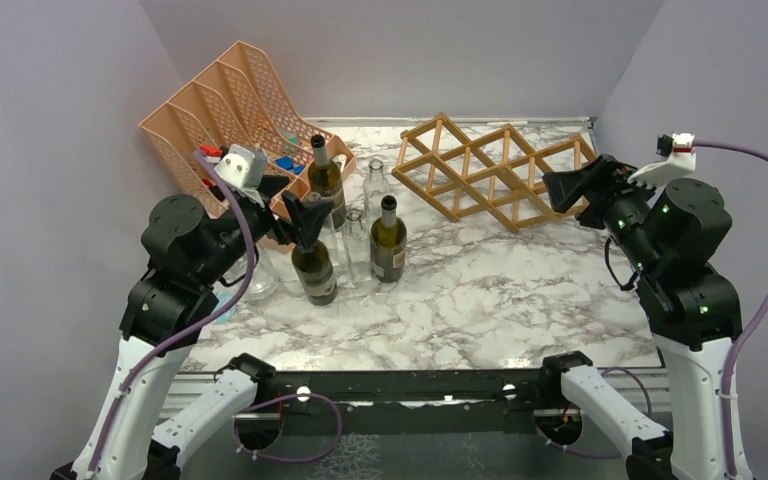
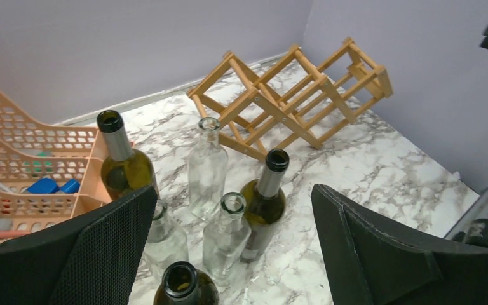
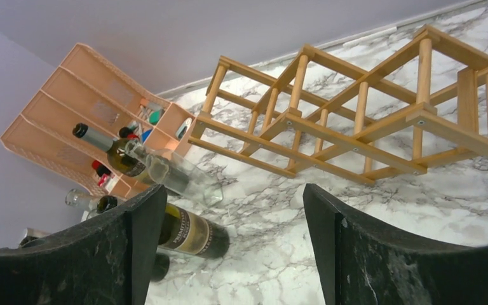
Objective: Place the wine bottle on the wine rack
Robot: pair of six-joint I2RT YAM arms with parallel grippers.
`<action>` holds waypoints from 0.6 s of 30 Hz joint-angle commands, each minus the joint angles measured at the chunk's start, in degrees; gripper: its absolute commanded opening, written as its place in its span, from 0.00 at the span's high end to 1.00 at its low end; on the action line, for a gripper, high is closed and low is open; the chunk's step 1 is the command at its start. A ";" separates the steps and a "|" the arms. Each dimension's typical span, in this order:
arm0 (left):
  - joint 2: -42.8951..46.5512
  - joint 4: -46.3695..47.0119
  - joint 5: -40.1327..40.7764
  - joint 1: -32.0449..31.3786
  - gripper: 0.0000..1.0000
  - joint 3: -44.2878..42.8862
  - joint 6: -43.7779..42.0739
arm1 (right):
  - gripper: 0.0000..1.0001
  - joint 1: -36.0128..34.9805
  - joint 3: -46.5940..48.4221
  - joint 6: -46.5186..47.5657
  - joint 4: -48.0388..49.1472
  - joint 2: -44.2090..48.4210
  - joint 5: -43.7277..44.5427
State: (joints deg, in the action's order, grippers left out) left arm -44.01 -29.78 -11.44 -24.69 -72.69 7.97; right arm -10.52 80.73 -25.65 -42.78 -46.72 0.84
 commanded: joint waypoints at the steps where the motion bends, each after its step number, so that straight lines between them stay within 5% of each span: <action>1: 1.42 -0.28 -5.94 -1.14 0.02 0.18 0.48 | 0.13 0.45 0.41 -0.13 -1.22 0.20 -5.03; 7: 2.35 -0.32 -6.90 -1.65 0.01 -0.31 0.53 | 0.02 0.57 0.08 6.55 0.11 -2.48 -18.44; 18: 2.04 -0.33 -5.53 -1.80 0.01 -0.79 -0.44 | 0.11 0.54 -3.15 13.46 9.79 -12.06 -43.79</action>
State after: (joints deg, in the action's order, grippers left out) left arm -41.47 -29.89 -16.25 -26.28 -72.69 7.64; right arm -10.24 79.70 -14.96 -39.66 -58.67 -31.05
